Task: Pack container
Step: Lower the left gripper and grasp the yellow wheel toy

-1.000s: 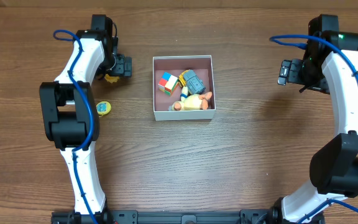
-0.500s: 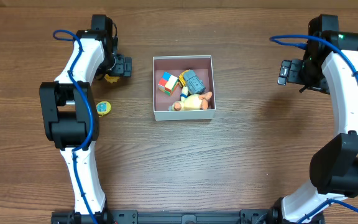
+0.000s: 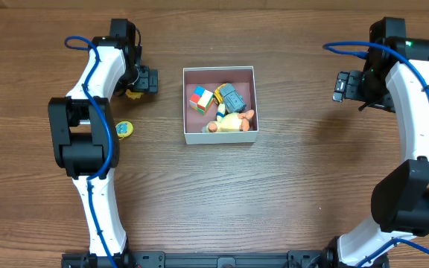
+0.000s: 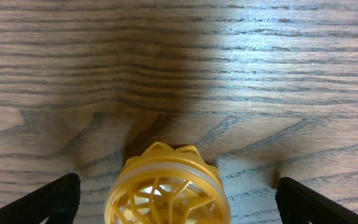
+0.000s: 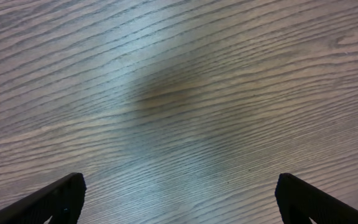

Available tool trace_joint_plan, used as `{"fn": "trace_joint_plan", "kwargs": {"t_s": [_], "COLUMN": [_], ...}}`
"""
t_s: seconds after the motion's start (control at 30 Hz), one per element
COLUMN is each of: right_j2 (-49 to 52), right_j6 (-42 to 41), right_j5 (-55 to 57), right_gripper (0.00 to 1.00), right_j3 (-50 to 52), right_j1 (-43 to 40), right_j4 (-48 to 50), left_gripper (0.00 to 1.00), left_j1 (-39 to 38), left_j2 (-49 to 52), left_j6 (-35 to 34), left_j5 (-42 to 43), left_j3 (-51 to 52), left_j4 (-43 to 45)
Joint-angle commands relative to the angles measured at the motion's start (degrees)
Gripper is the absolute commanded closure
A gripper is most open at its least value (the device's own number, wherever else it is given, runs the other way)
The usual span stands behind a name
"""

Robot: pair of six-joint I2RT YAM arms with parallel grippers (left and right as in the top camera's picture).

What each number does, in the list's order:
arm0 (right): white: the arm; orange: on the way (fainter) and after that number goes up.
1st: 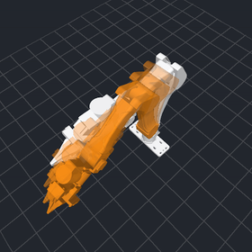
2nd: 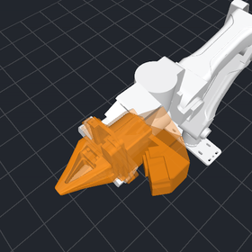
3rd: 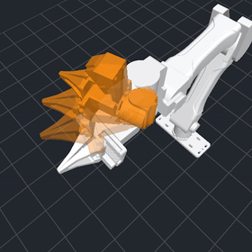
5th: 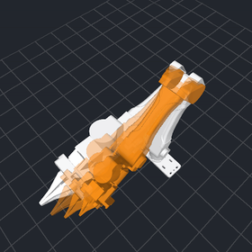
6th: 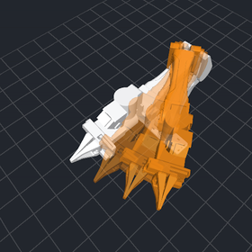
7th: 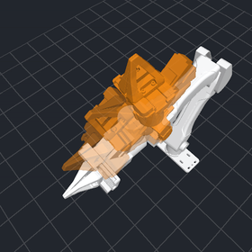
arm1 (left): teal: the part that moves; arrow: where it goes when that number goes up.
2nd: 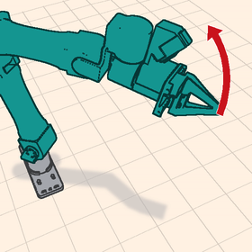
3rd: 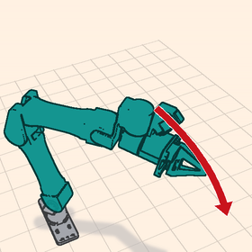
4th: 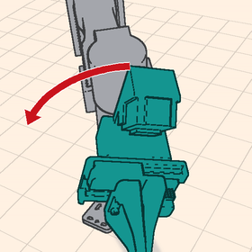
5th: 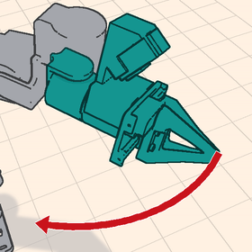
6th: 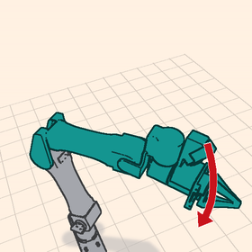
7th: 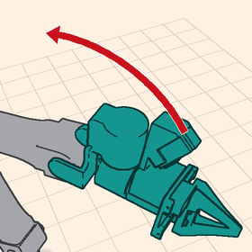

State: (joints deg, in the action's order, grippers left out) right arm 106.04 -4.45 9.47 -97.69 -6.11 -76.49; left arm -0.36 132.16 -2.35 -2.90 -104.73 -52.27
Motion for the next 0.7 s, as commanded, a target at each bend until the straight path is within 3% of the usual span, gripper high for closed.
{"fn": "trace_joint_plan", "kwargs": {"t_s": [0.0, 0.17, 0.2, 0.3, 0.43, 0.67], "right_j2": [-0.6, -0.6, -0.6, -0.6, -0.6, -0.6], "right_j6": [0.0, 0.0, 0.0, 0.0, 0.0, 0.0], "right_j5": [0.8, 0.8, 0.8, 0.8, 0.8, 0.8], "right_gripper": [0.00, 0.00, 0.00, 0.00, 0.00, 0.00], "right_j3": [-0.2, -0.2, -0.2, -0.2, -0.2, -0.2], "right_j1": [-0.1, -0.1, -0.1, -0.1, -0.1, -0.1], "right_j4": [0.2, 0.2, 0.2, 0.2, 0.2, 0.2], "left_gripper": [0.00, 0.05, 0.15, 0.28, 0.30, 0.42], "left_j1": [0.0, 0.0, 0.0, 0.0, 0.0, 0.0], "left_j2": [1.4, 1.4, 1.4, 1.4, 1.4, 1.4], "left_j6": [1.6, 1.6, 1.8, 2.0, 2.0, 2.2], "left_j5": [-0.7, -0.7, -0.7, -0.7, -0.7, -1.6], "left_j3": [-0.2, 0.0, 0.0, 0.0, 0.0, 0.0], "left_j4": [0.1, 0.1, 0.1, 0.1, 0.4, 1.2]}}
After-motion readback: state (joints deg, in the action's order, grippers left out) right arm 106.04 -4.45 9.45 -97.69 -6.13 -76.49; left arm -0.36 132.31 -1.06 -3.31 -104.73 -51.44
